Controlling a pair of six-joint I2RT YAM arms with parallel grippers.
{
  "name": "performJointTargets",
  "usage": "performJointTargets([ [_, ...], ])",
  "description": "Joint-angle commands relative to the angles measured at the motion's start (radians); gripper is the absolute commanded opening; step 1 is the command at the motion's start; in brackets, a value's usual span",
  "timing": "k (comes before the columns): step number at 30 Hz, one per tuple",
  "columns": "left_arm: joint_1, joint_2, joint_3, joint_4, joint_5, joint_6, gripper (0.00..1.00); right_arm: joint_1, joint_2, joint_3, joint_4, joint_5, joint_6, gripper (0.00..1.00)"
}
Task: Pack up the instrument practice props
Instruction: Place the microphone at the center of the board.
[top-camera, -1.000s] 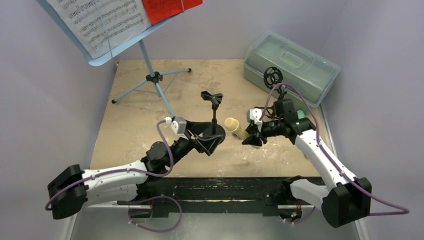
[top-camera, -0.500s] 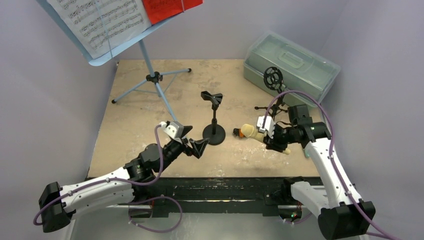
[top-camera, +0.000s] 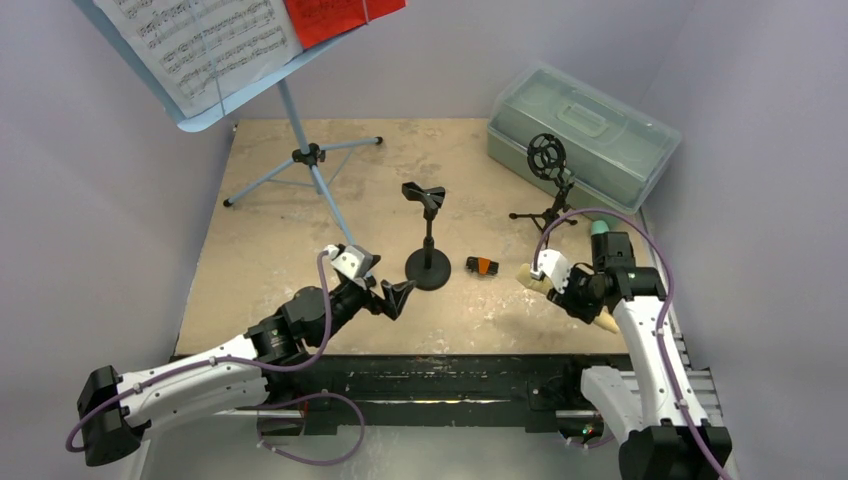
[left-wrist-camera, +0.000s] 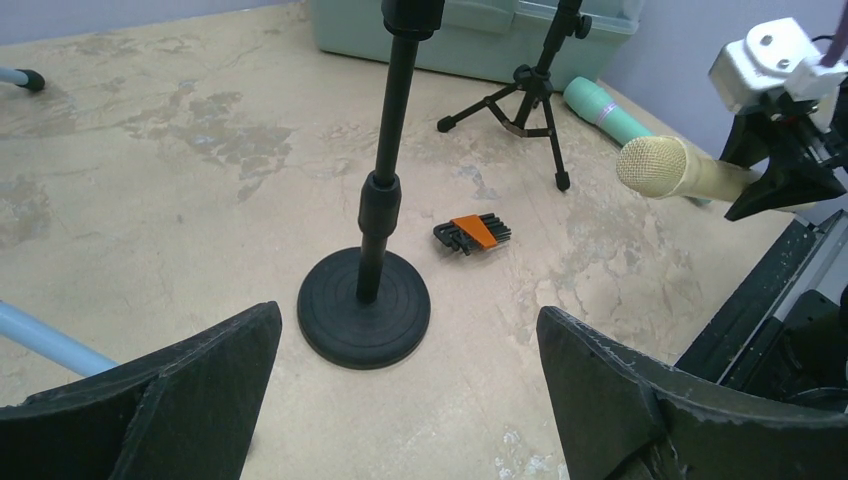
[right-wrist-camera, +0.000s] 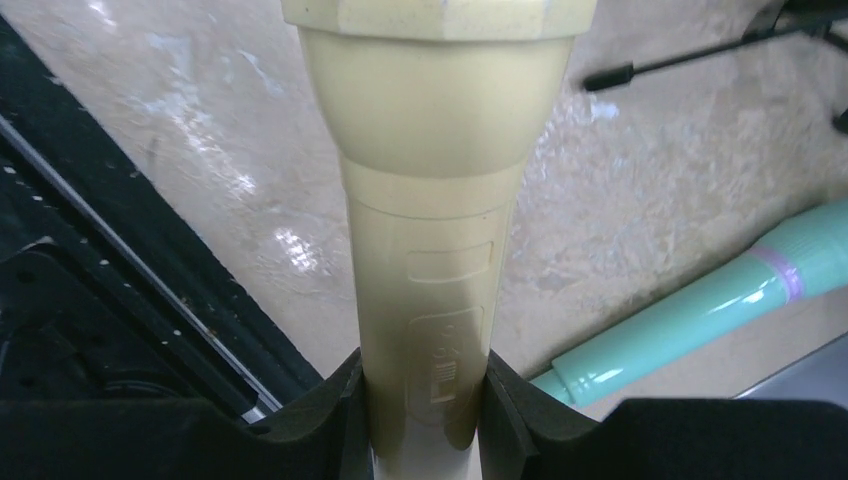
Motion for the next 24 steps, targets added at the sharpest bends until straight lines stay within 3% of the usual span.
performJointTargets([
  [1,0.000,-0.015,0.041,0.012,-0.002,0.018,1.00,-0.093,0.015,-0.040,0.128,0.113,-0.021,0.00],
  [7,0.000,-0.016,0.039,0.011,-0.003,0.018,1.00,-0.289,0.119,-0.034,0.222,0.115,-0.093,0.00],
  [13,0.000,-0.016,0.037,0.012,-0.010,0.020,1.00,-0.454,0.221,0.019,0.264,0.057,-0.065,0.00],
  [24,0.000,-0.009,0.038,0.011,-0.019,0.021,1.00,-0.502,0.418,0.186,0.249,-0.145,0.186,0.00],
])
